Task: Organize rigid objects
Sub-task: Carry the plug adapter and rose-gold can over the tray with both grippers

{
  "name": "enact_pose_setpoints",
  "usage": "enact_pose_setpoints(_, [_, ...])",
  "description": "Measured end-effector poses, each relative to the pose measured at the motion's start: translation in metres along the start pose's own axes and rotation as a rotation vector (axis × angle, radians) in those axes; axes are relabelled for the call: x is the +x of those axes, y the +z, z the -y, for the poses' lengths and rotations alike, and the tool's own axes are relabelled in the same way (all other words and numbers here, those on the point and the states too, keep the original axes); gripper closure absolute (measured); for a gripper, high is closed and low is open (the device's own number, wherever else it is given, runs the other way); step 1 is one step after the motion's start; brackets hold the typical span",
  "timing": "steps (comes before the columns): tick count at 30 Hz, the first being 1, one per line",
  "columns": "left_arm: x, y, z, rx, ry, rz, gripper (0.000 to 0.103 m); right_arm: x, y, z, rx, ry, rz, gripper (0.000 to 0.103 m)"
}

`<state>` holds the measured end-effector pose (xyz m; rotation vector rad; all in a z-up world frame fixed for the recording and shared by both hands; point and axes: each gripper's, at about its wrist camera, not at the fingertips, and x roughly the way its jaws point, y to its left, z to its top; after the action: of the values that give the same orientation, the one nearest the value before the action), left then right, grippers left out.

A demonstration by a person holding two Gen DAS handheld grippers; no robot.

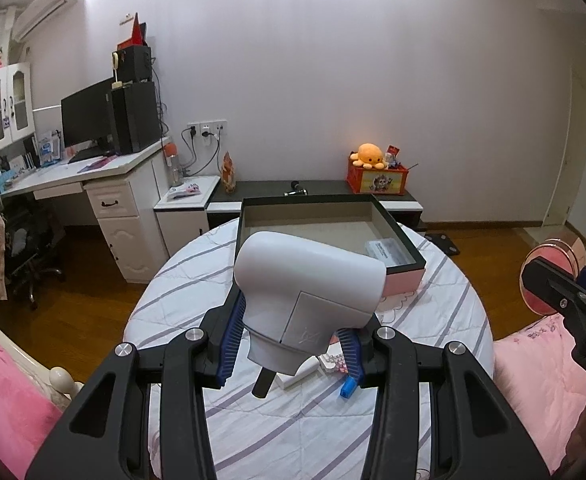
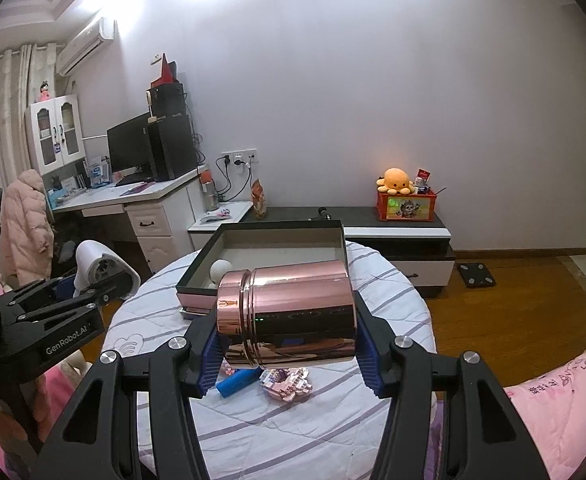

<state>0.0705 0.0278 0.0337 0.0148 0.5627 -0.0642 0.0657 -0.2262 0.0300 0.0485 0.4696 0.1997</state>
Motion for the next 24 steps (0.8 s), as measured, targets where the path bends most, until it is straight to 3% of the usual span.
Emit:
enact_pose_setpoints(14, [0.048, 0.026, 0.000, 0.016, -0.009, -0.036, 0.060, 0.040, 0.014, 0.011, 0.010, 0.017, -0.036, 0.046])
enact_pose_setpoints(17, [0.069, 0.041, 0.001, 0.023, -0.002, -0.015, 0.060, 0.067, 0.026, 0.015, 0.005, 0.044, -0.055, 0.046])
enact_pose_setpoints(24, [0.137, 0.079, -0.001, 0.050, 0.003, -0.054, 0.060, 0.143, 0.058, 0.020, -0.029, 0.046, -0.097, 0.046])
